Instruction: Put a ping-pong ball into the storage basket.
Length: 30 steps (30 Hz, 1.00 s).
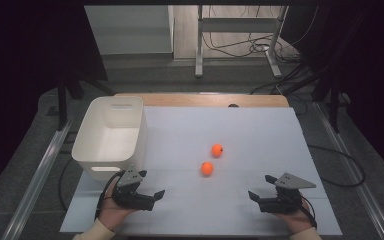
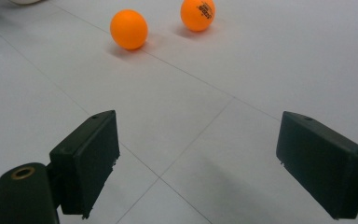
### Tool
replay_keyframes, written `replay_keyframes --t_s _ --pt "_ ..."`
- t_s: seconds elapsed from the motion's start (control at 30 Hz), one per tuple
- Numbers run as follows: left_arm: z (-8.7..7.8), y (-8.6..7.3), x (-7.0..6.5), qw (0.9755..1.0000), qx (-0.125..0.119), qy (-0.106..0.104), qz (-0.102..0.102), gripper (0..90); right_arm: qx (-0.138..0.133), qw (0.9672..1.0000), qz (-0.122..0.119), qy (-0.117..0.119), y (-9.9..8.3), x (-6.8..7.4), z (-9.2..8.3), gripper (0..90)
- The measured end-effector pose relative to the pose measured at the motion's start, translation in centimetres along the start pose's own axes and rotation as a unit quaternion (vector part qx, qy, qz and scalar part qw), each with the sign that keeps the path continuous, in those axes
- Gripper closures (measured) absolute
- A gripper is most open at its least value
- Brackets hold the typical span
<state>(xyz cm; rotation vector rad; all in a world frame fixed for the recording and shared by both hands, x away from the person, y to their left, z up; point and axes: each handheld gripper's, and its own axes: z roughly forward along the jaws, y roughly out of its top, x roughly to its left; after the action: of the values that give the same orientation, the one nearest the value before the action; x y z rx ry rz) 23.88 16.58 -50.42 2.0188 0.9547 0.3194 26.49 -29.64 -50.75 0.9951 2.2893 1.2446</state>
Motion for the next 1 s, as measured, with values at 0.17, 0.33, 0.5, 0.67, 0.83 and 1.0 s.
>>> replay_keyframes --t_s 0.17,0.33,0.5,0.67,0.83,1.0 --pt "0.0 0.3 -0.1 1.0 -0.003 -0.004 -0.001 6.7 0.001 1.0 -0.001 0.001 0.0 0.1 0.1 13.9" --pt "0.1 0.7 -0.2 0.9999 -0.006 -0.009 0.002 6.7 0.003 1.0 0.0 0.0 0.0 0.1 0.1 14.1" --pt "0.2 1.1 -0.3 0.9999 -0.01 -0.013 -0.001 6.7 0.003 1.0 -0.002 -0.002 0.0 0.1 0.1 14.3" --pt "0.4 1.6 -0.5 0.9998 -0.011 -0.018 0.002 6.8 -0.001 1.0 -0.007 -0.004 0.1 0.1 0.0 14.7" --pt "0.6 2.1 -0.7 0.9997 -0.013 -0.022 0.004 6.8 0.0 1.0 -0.005 -0.005 0.1 0.1 0.0 14.8" --pt "0.6 2.5 -0.9 0.9996 -0.012 -0.022 0.01 6.8 0.0 1.0 -0.006 -0.004 0.1 0.1 0.0 14.8"
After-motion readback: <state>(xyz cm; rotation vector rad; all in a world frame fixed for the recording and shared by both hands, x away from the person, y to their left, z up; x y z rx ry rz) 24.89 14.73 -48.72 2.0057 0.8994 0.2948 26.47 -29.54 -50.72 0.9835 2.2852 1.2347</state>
